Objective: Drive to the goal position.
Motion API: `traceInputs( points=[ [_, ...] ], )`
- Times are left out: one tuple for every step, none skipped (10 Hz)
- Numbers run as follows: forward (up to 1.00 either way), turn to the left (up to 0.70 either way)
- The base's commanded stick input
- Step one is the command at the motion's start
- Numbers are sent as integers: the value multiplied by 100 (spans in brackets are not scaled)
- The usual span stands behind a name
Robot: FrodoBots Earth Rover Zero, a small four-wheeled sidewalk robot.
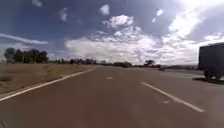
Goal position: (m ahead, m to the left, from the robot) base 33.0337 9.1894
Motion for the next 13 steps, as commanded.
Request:
traceInputs(
  points=[
    [100,0],
    [100,0],
    [100,0],
    [100,0],
    [100,0],
    [100,0],
    [100,0],
    [100,0],
    [100,0],
    [100,0],
    [100,0],
    [100,0],
    [100,0]
  ],
)
